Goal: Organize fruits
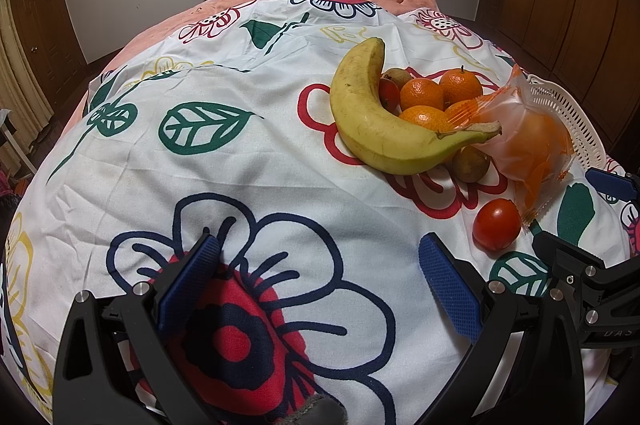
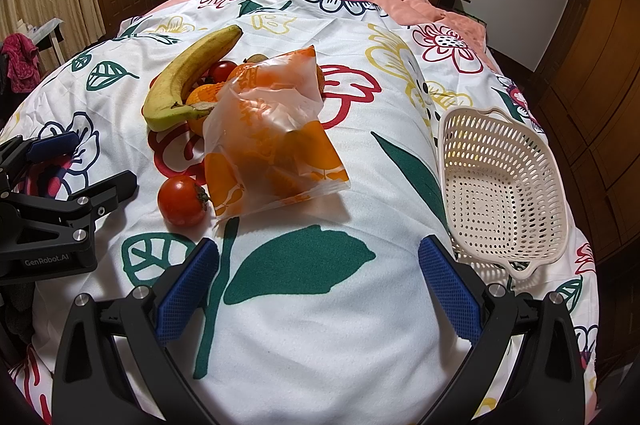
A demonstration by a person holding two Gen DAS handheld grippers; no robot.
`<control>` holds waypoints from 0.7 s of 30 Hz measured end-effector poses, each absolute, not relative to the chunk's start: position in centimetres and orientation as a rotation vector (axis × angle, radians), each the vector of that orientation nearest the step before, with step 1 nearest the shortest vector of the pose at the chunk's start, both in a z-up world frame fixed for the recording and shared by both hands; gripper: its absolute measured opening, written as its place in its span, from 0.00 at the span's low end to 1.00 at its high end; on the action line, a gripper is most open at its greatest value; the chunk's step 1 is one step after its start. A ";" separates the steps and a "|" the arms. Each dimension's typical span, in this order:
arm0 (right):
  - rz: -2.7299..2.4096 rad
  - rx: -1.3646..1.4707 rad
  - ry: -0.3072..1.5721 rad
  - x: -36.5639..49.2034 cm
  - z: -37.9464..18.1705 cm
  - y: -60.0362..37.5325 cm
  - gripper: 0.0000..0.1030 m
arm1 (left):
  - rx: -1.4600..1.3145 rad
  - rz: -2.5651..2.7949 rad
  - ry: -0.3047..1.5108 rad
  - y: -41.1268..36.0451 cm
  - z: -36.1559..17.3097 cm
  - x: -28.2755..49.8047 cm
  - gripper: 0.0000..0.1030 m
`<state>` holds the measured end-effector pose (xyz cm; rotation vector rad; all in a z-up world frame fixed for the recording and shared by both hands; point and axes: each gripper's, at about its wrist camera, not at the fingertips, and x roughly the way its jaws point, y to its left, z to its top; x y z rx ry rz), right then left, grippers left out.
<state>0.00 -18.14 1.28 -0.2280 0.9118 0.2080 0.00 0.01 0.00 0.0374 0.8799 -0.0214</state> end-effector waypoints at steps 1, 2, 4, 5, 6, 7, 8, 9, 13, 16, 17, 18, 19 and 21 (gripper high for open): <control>0.208 -0.228 0.912 0.0 1.3 -18.1 0.95 | 0.037 -0.022 0.880 0.0 0.0 0.0 0.98; 0.208 -0.228 0.912 0.0 1.3 -18.1 0.95 | 0.037 -0.021 0.880 0.0 0.0 0.0 0.98; 0.208 -0.228 0.912 0.0 1.3 -18.1 0.95 | 0.037 -0.022 0.880 0.0 0.0 0.0 0.98; 0.209 -0.226 0.912 0.0 1.3 -18.2 0.95 | 0.037 -0.021 0.880 0.0 0.0 0.0 0.98; 0.210 -0.223 0.911 0.0 1.2 -18.2 0.95 | 0.037 -0.022 0.880 0.0 0.0 0.0 0.98; 0.212 -0.221 0.911 0.0 1.2 -18.2 0.95 | 0.037 -0.022 0.880 0.0 0.0 0.0 0.98; 0.215 -0.218 0.910 0.0 1.3 -18.2 0.95 | 0.037 -0.022 0.880 0.0 0.0 0.0 0.98; 0.220 -0.210 0.910 0.1 1.3 -18.3 0.95 | 0.037 -0.022 0.880 0.0 0.0 0.0 0.98; 0.267 -0.139 0.909 0.1 2.0 -19.3 0.95 | 0.034 -0.023 0.881 0.0 0.0 0.0 0.98; 0.299 -0.118 0.916 0.6 2.7 -19.6 0.95 | 0.028 -0.028 0.881 0.0 0.1 0.0 0.98; 0.305 -0.113 0.915 0.7 2.9 -19.6 0.95 | 0.028 -0.028 0.880 -0.1 0.2 0.0 0.98; 0.308 -0.112 0.907 1.0 3.4 -19.5 0.95 | 0.028 -0.027 0.880 -0.1 0.5 -0.2 0.98; 0.309 -0.114 0.898 1.2 3.7 -19.4 0.95 | 0.030 -0.024 0.876 0.0 0.5 -0.2 0.98; 0.324 -0.116 0.881 1.7 4.5 -19.0 0.95 | 0.021 -0.018 0.864 0.1 1.2 -0.2 0.98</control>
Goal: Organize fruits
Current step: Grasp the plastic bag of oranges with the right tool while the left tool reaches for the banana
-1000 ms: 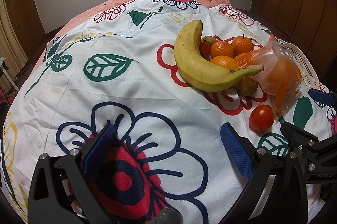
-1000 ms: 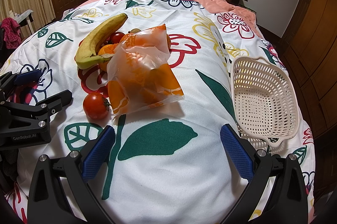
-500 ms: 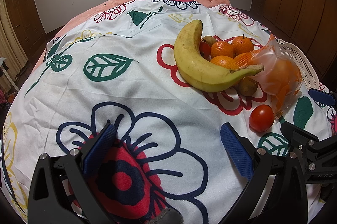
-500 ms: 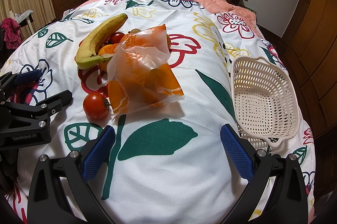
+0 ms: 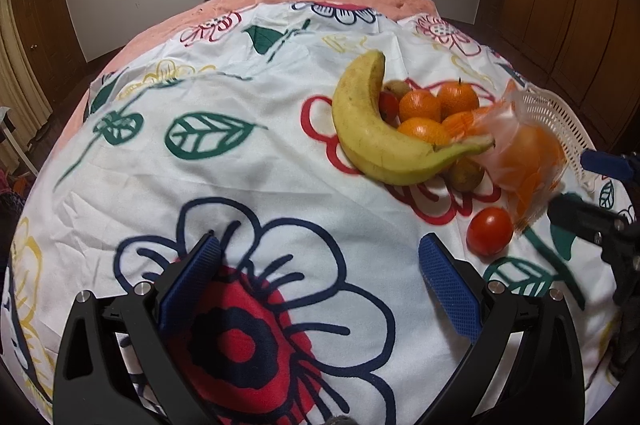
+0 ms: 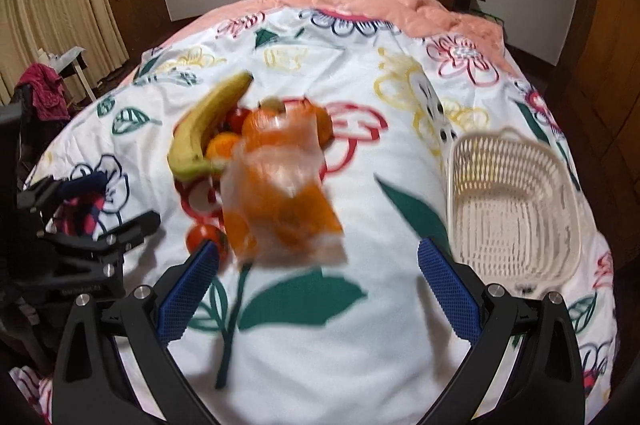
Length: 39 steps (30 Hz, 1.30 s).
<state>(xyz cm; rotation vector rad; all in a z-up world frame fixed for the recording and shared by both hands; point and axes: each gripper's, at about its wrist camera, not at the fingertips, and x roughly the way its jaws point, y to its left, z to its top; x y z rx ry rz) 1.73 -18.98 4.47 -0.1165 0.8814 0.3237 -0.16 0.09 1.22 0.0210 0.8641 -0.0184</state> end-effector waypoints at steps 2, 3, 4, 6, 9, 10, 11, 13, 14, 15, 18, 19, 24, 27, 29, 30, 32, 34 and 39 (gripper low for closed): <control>0.353 -0.114 0.880 2.3 4.8 -18.5 0.95 | 0.002 -0.010 0.857 0.4 1.8 0.1 0.98; 0.368 -0.120 0.883 2.9 4.9 -18.2 0.95 | -0.005 -0.003 0.850 0.6 2.2 0.2 0.98; 0.374 -0.128 0.883 3.1 4.9 -17.8 0.95 | -0.007 0.004 0.845 0.7 2.4 0.3 0.98; 0.380 -0.157 0.890 3.9 4.7 -17.1 0.95 | -0.007 0.024 0.841 1.0 2.7 0.6 0.98; 0.400 -0.170 0.928 4.6 4.0 -16.4 0.95 | -0.005 0.039 0.846 1.5 2.9 1.0 0.98; 0.406 -0.171 0.939 4.7 3.9 -16.2 0.95 | -0.005 0.040 0.849 1.5 2.9 1.1 0.98; 0.414 -0.172 0.953 4.9 3.7 -16.1 0.95 | -0.006 0.040 0.850 1.6 2.9 1.1 0.98; 0.425 -0.168 0.975 5.2 3.4 -16.0 0.95 | -0.007 0.040 0.853 1.5 2.8 1.2 0.98; 0.427 -0.164 0.982 5.3 3.3 -16.0 0.95 | -0.007 0.040 0.853 1.6 2.8 1.3 0.98; 0.431 -0.159 0.993 5.5 3.2 -16.0 0.95 | -0.008 0.041 0.853 1.5 2.9 1.4 0.98; 0.448 -0.154 1.015 5.9 2.9 -16.0 0.95 | -0.013 0.042 0.846 1.7 3.2 1.6 0.98; 0.453 -0.152 1.021 6.0 2.9 -15.9 0.95 | -0.014 0.042 0.845 1.7 3.3 1.7 0.98; 0.459 -0.149 1.029 6.8 3.0 -15.7 0.89 | -0.016 0.034 0.840 1.5 3.7 2.3 0.98; 0.457 -0.155 1.031 7.1 2.9 -15.6 0.81 | -0.024 0.025 0.845 1.5 3.7 2.7 0.98; 0.454 -0.159 1.026 7.2 3.0 -15.6 0.74 | -0.029 0.022 0.852 1.5 3.6 3.1 0.98; 0.470 -0.146 1.026 7.1 3.1 -15.7 0.67 | -0.032 0.019 0.856 1.4 3.6 3.3 0.98; 0.490 -0.125 1.029 7.0 3.2 -15.8 0.61 | -0.037 0.016 0.861 1.4 3.5 3.6 0.98; 0.488 -0.130 1.015 6.7 3.3 -15.8 0.60 | -0.041 0.012 0.865 1.3 3.5 3.9 0.98; 0.492 -0.112 0.985 5.8 4.1 -16.3 0.59 | -0.043 0.004 0.866 1.2 3.6 4.3 0.98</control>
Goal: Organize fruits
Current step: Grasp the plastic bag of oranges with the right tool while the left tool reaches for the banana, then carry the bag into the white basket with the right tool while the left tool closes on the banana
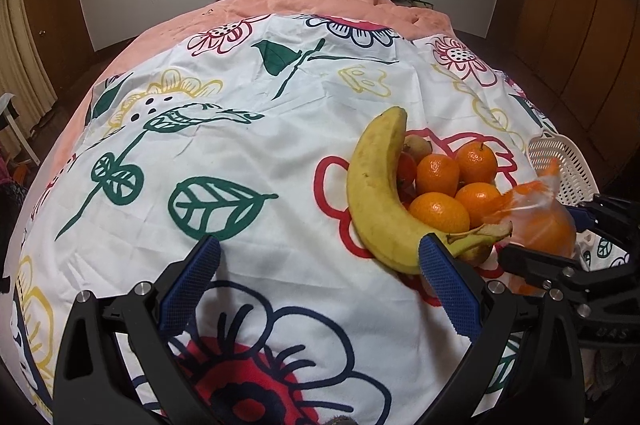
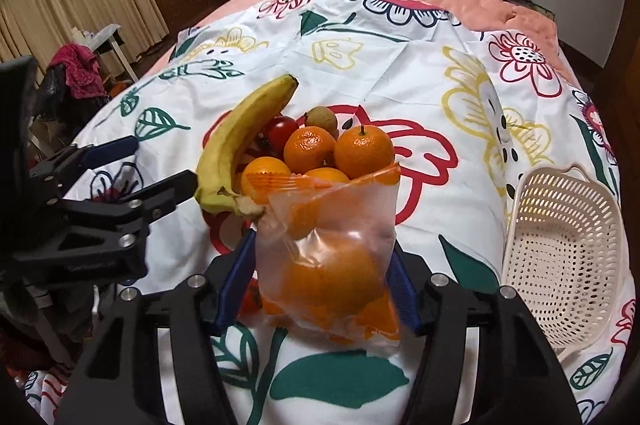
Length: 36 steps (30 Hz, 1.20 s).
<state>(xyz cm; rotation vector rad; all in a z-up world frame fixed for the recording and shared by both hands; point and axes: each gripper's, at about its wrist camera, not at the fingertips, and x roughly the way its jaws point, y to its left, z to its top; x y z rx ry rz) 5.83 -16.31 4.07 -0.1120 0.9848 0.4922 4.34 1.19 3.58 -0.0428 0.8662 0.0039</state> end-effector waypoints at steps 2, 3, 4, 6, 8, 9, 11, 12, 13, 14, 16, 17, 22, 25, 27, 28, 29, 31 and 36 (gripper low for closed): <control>0.488 -0.100 0.978 5.8 4.3 -16.8 0.59 | -0.048 0.000 0.866 1.1 3.7 4.6 0.98; 0.485 -0.086 0.976 5.7 4.4 -17.2 0.59 | -0.050 -0.003 0.867 1.0 3.7 4.8 0.98; 0.484 -0.078 0.974 5.7 4.5 -17.4 0.59 | -0.052 -0.006 0.866 0.9 3.8 5.0 0.98; 0.483 -0.055 0.970 5.7 4.6 -18.0 0.59 | -0.055 -0.011 0.869 0.7 3.8 5.5 0.98; 0.480 -0.036 0.961 5.6 4.8 -18.5 0.58 | -0.060 -0.019 0.872 0.5 3.8 5.9 0.98; 0.479 -0.032 0.958 5.6 4.9 -18.7 0.58 | -0.062 -0.021 0.873 0.5 3.8 6.1 0.98; 0.479 -0.018 0.952 5.6 5.1 -19.0 0.58 | -0.069 -0.026 0.878 0.4 3.7 6.6 0.98; 0.479 -0.013 0.951 5.6 5.2 -19.1 0.58 | -0.070 -0.027 0.880 0.3 3.6 6.7 0.98; 0.479 -0.008 0.950 5.6 5.2 -19.2 0.58 | -0.072 -0.030 0.881 0.3 3.5 7.0 0.98; 0.480 0.000 0.948 5.6 5.2 -19.4 0.58 | -0.071 -0.031 0.883 0.2 3.4 7.3 0.98; 0.480 0.011 0.946 5.6 5.3 -19.5 0.58 | -0.072 -0.033 0.888 0.1 3.2 7.7 0.90; 0.479 0.015 0.945 5.6 5.4 -19.6 0.58 | -0.077 -0.037 0.901 0.1 2.9 8.0 0.83; 0.475 0.040 0.931 5.7 5.8 -20.2 0.58 | -0.122 -0.054 0.927 0.5 2.3 9.0 0.67; 0.471 0.059 0.924 5.9 5.9 -20.6 0.58 | -0.142 -0.080 0.927 0.6 2.2 9.2 0.58; 0.469 0.071 0.920 5.9 6.0 -20.9 0.58 | -0.147 -0.095 0.923 0.5 2.2 9.2 0.51; 0.467 0.079 0.916 6.0 6.1 -21.1 0.58 | -0.147 -0.103 0.919 0.4 2.2 9.2 0.46; 0.463 0.091 0.911 6.0 6.3 -21.4 0.58 | -0.156 -0.119 0.913 0.3 2.3 9.1 0.37; 0.456 0.112 0.899 5.9 6.5 -22.1 0.58 | -0.176 -0.131 0.905 0.3 2.6 9.0 0.32; 0.428 0.159 0.869 6.0 7.4 -24.0 0.58 | -0.194 -0.126 0.894 0.3 2.8 8.7 0.31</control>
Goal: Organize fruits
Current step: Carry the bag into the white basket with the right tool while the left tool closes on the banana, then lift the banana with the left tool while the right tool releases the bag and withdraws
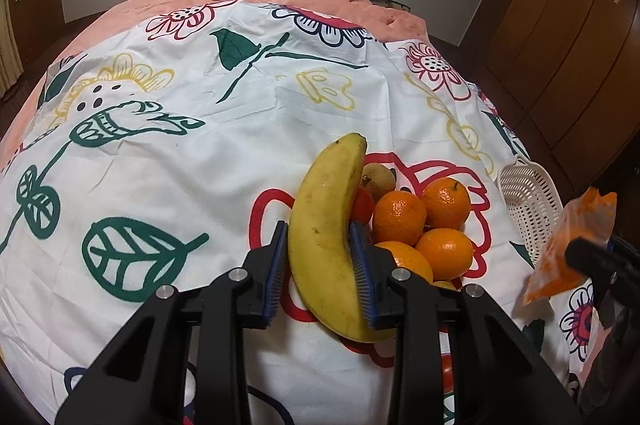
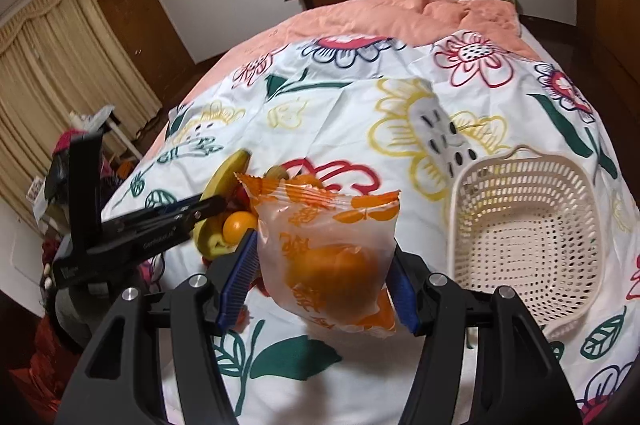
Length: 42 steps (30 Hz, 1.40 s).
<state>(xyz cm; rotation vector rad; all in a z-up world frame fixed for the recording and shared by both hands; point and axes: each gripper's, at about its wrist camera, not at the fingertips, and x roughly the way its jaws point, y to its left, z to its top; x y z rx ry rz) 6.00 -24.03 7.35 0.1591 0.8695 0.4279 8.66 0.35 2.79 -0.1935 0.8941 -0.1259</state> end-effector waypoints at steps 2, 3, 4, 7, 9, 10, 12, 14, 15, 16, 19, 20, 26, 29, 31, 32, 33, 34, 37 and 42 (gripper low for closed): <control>0.409 0.176 0.857 6.1 7.6 -24.9 0.58 | -0.201 -0.126 0.889 0.4 3.0 8.4 0.30; 0.396 0.187 0.850 6.1 7.7 -25.5 0.58 | -0.203 -0.123 0.888 0.5 3.0 8.3 0.30; 0.383 0.195 0.847 6.2 7.8 -26.0 0.58 | -0.204 -0.122 0.887 0.5 3.1 8.2 0.30; 0.338 0.222 0.834 6.3 8.0 -27.9 0.58 | -0.195 -0.117 0.875 0.6 3.4 7.9 0.28; 0.294 0.247 0.825 6.5 8.1 -29.6 0.58 | -0.190 -0.115 0.872 0.5 3.6 7.9 0.28; 0.276 0.255 0.821 6.6 8.1 -30.2 0.58 | -0.188 -0.114 0.874 0.5 3.6 7.9 0.28; 0.227 0.271 0.813 6.7 8.1 -31.9 0.58 | -0.189 -0.112 0.877 0.5 3.6 8.0 0.28; 0.191 0.284 0.812 6.8 7.8 -33.3 0.58 | -0.191 -0.110 0.885 0.5 3.5 8.0 0.28; 0.165 0.294 0.816 7.0 7.5 -34.2 0.58 | -0.189 -0.108 0.885 0.5 3.4 8.0 0.28; 0.149 0.303 0.822 7.2 7.2 -34.8 0.58 | -0.187 -0.106 0.888 0.5 3.3 8.1 0.29; 0.096 0.330 0.854 7.9 5.7 -36.6 0.58 | -0.185 -0.106 0.900 0.5 3.0 8.3 0.32; 0.081 0.335 0.869 8.2 5.0 -37.1 0.58 | -0.184 -0.104 0.908 0.5 2.9 8.4 0.36; 0.019 0.335 0.915 9.2 2.3 -37.9 0.59 | -0.187 -0.095 0.929 0.5 2.4 8.8 0.42; 0.008 0.327 0.909 9.3 2.1 -38.1 0.59 | -0.177 -0.091 0.931 0.4 2.3 8.9 0.43; -0.001 0.314 0.905 9.3 2.1 -38.1 0.59 | -0.172 -0.088 0.933 0.3 2.2 9.0 0.43; 0.001 0.318 0.905 9.2 2.2 -38.0 0.59 | -0.171 -0.087 0.934 0.3 2.2 9.1 0.43; 0.001 0.321 0.905 9.2 2.2 -38.0 0.59 | -0.170 -0.087 0.934 0.3 2.2 9.1 0.43; 0.000 0.321 0.904 9.1 2.2 -38.0 0.59 | -0.170 -0.087 0.935 0.3 2.2 9.1 0.43; 0.003 0.330 0.903 9.0 2.2 -37.9 0.60 | -0.169 -0.086 0.935 0.2 2.2 9.1 0.43; 0.013 0.333 0.895 8.8 2.5 -37.5 0.61 | -0.152 -0.079 0.937 0.1 2.1 9.3 0.43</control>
